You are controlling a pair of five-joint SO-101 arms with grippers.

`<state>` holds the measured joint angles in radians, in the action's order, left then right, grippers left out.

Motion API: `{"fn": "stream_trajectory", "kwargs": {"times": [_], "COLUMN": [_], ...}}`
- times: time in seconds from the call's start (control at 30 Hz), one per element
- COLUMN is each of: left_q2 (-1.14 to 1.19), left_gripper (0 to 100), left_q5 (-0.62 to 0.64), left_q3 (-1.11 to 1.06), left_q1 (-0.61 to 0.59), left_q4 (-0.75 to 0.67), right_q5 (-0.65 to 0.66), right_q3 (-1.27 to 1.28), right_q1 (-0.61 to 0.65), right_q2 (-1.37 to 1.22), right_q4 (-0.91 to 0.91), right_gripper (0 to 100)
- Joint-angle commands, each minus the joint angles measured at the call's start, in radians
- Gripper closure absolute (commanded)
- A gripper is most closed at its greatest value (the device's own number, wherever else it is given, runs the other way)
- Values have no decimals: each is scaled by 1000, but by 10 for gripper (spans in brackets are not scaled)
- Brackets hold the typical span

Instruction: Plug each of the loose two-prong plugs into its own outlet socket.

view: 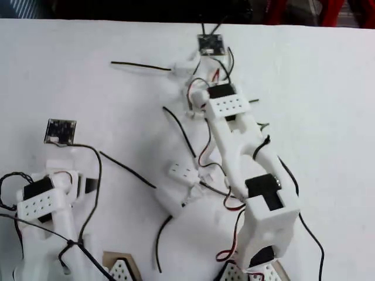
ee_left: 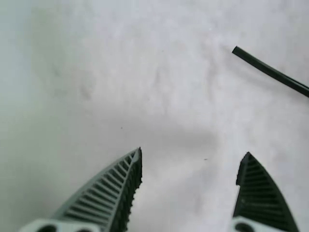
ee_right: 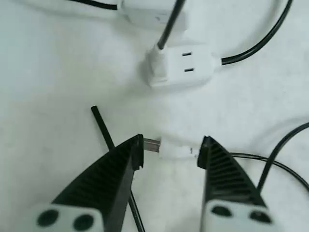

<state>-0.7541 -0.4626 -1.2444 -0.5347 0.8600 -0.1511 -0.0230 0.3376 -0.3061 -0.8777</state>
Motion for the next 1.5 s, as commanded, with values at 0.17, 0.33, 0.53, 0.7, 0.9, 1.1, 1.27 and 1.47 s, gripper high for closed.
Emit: {"fn": "stream_trajectory", "kwargs": {"times": [0.17,0.33,0.53,0.7,0.9,1.1,1.27,1.47], "left_q2": [-35,-35,-35,-35,-35,-35,-35,-35], "left_gripper": [691,691,691,691,691,691,691,691], "left_q5": [8,8,8,8,8,8,8,8], "left_q3": [6,6,5,5,5,5,5,5], "left_q1": [-4,-4,-4,-4,-4,-4,-4,-4], "left_q4": [-17,-17,-17,-17,-17,-17,-17,-17], "right_q5": [-32,-28,6,184,382,626,795,841], "right_q3": [-52,-52,-54,-54,-48,-48,-46,-52], "right_q1": [12,18,4,-8,-70,-182,-291,-361], "right_q2": [-117,-179,-188,-188,-133,-47,-36,7], "right_q4": [136,139,-15,-179,-380,-562,-679,-797], "right_gripper": [868,868,957,975,975,975,976,976]}}
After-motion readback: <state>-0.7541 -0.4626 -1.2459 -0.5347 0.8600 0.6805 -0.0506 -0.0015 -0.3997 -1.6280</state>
